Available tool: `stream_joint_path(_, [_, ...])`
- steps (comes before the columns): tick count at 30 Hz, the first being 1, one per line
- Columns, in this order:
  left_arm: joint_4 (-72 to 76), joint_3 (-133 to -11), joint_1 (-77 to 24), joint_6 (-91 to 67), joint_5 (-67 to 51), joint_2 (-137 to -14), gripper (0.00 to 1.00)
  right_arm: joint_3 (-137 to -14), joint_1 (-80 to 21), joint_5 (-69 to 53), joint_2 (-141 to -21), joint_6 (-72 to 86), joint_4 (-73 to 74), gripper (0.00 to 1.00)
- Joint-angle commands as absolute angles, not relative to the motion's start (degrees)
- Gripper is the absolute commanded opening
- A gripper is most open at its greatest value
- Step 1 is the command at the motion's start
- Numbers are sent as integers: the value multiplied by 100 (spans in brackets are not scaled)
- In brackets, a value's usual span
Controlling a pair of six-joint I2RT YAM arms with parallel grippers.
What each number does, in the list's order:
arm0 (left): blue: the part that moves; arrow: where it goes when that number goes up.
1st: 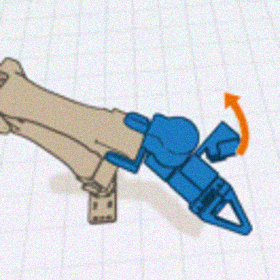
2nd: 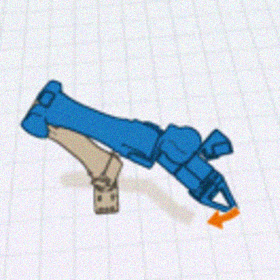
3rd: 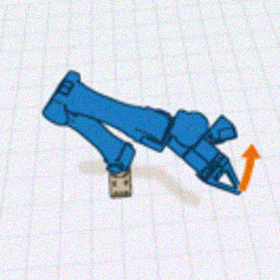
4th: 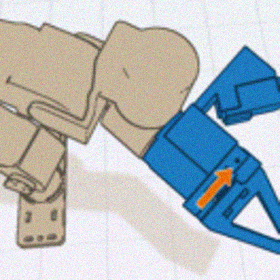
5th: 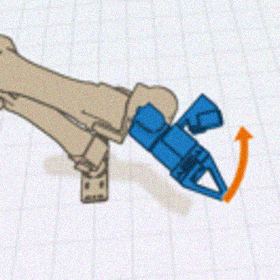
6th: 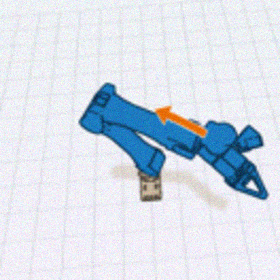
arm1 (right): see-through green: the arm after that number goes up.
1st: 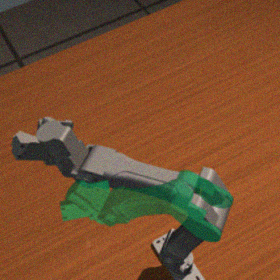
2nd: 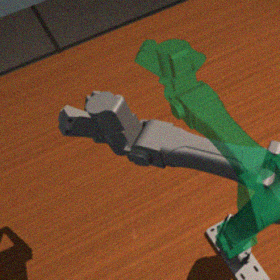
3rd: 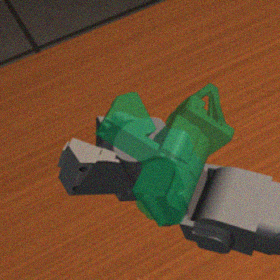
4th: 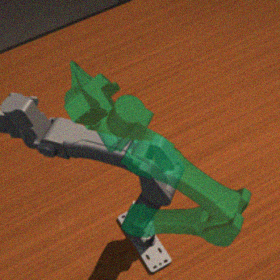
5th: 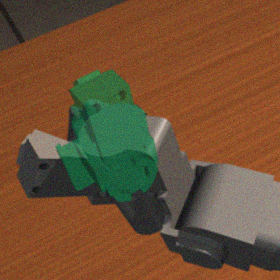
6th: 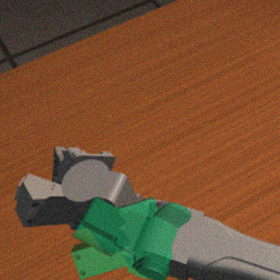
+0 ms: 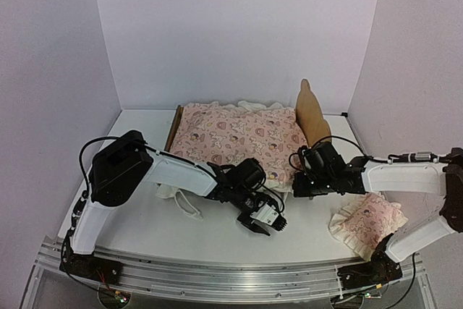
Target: Set up the pet bed
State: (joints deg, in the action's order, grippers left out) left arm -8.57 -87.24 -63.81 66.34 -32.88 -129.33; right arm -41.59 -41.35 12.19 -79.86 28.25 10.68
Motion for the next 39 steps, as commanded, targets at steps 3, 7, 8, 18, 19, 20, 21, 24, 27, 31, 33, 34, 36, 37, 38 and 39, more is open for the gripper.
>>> stream_joint_path(3, [-616, -8572, -6408, 7100, -2991, -13217, 59, -4746, -4047, 1225, -7784, 2609, 1293, 0])
stream_joint_path(7, [-556, -8483, -6406, 7339, -2831, -13288, 51, -4983, -4033, 1051, -7864, 2565, 1449, 0])
stream_joint_path(8, [-501, -8447, -6404, 7360, -2776, -13298, 46, -5054, -4033, 1028, -7891, 2555, 1504, 0])
stream_joint_path(18, [704, -8175, -6402, 6759, -1698, -13268, 0, -5288, -4013, 1039, -7949, 2477, 1841, 0])
stream_joint_path(19, [802, -8174, -6399, 6662, -1565, -13242, 0, -5302, -4009, 1043, -7935, 2484, 1867, 0])
stream_joint_path(20, [856, -8175, -6392, 6567, -1477, -13204, 0, -5324, -4004, 1056, -7919, 2496, 1896, 0])
stream_joint_path(21, [871, -8178, -6380, 6472, -1417, -13154, 0, -5352, -4000, 1072, -7903, 2510, 1928, 0])
stream_joint_path(24, [702, -8193, -6328, 6130, -1378, -12952, 0, -5470, -3994, 1164, -7903, 2539, 2028, 0])
stream_joint_path(27, [321, -8347, -6260, 5566, -1406, -12852, 0, -5505, -3997, 1259, -7970, 2560, 2073, 0])
stream_joint_path(31, [-660, -8844, -6188, 4545, -1528, -12908, 0, -5484, -3990, 1238, -8070, 2622, 2083, 0])
stream_joint_path(33, [-983, -8986, -6179, 3899, -1557, -12902, 0, -5495, -3992, 1209, -8094, 2626, 2083, 0])
stream_joint_path(34, [-1093, -9014, -6178, 3608, -1576, -12887, 0, -5500, -3996, 1206, -8095, 2623, 2083, 0])
stream_joint_path(36, [-1155, -9004, -6183, 2851, -1521, -12831, 10, -5511, -3992, 1207, -8095, 2613, 2081, 0])
stream_joint_path(37, [-1150, -8991, -6185, 2536, -1433, -12799, 16, -5516, -3991, 1199, -8095, 2601, 2081, 0])
stream_joint_path(38, [-1140, -8987, -6189, 2217, -1358, -12779, 22, -5527, -3990, 1188, -8102, 2590, 2083, 0])
stream_joint_path(39, [-1111, -8990, -6198, 2010, -1279, -12750, 28, -5542, -3991, 1183, -8110, 2586, 2083, 0])
